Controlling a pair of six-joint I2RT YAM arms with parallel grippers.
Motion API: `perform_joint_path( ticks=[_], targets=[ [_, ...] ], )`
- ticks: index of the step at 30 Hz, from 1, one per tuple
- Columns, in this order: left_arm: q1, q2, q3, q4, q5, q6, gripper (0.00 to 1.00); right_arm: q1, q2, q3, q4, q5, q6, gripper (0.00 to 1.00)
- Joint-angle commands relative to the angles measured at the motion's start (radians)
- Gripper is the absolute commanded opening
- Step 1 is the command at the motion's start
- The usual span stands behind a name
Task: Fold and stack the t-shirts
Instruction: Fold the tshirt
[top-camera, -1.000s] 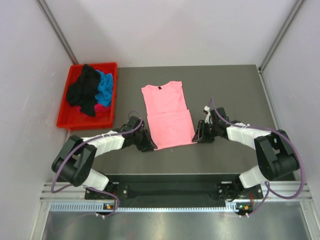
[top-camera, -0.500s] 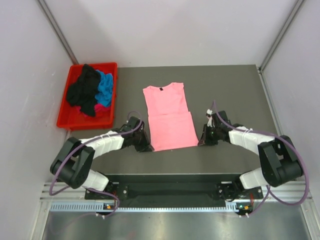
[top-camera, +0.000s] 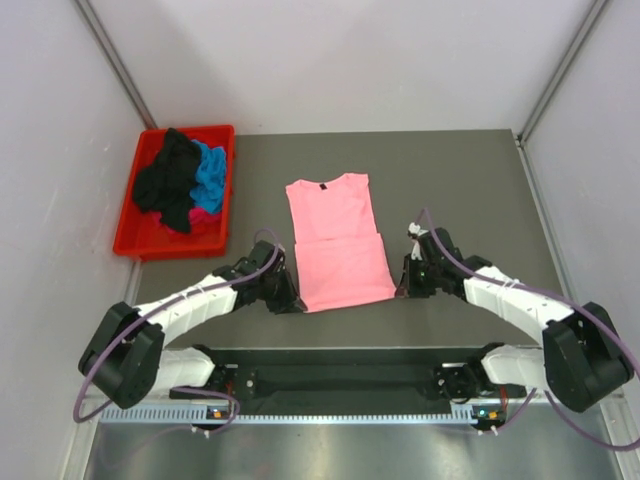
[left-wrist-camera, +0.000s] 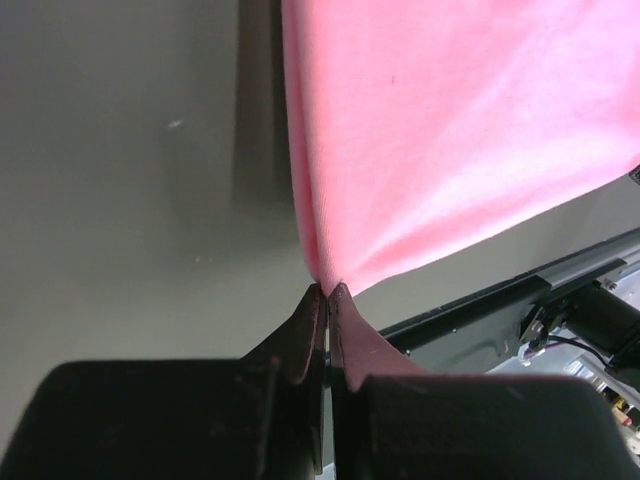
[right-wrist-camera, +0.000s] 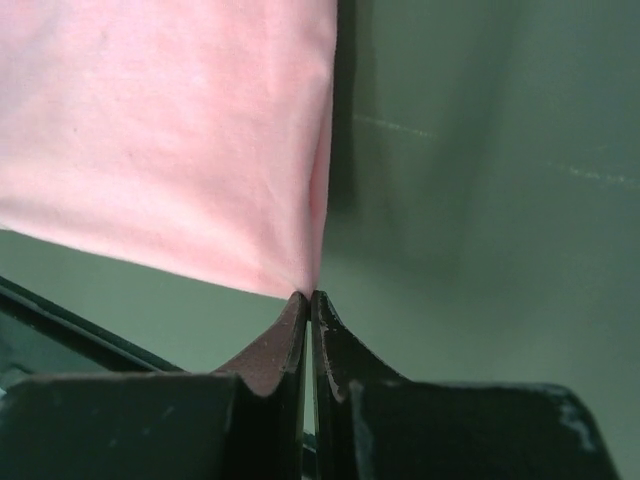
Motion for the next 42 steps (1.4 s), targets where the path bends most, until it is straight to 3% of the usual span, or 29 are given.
perform_joint_path(
  ticks=[1, 10, 19, 27, 33, 42],
  targets=[
    [-0.002, -0.053, 0.036, -0.080, -0.016, -0.001, 0.00, 0.012, -0.062, 0.027, -0.058, 0.086, 0.025, 0.00],
    [0.018, 0.027, 0.227, -0.193, -0.098, 0.071, 0.00, 0.010, -0.076, 0.148, -0.114, 0.128, 0.015, 0.00],
    [0.084, 0.114, 0.421, -0.267, -0.146, 0.143, 0.00, -0.011, 0.031, 0.356, -0.159, 0.156, -0.022, 0.00],
    [0.203, 0.211, 0.632, -0.258, -0.125, 0.229, 0.00, -0.031, 0.229, 0.641, -0.199, 0.175, -0.068, 0.00],
    [0.252, 0.333, 0.772, -0.149, -0.079, 0.318, 0.00, -0.041, 0.396, 0.887, -0.226, 0.189, -0.103, 0.00],
    [0.317, 0.547, 0.954, -0.069, -0.071, 0.330, 0.00, -0.087, 0.677, 1.217, -0.268, 0.166, -0.154, 0.00]
  ],
)
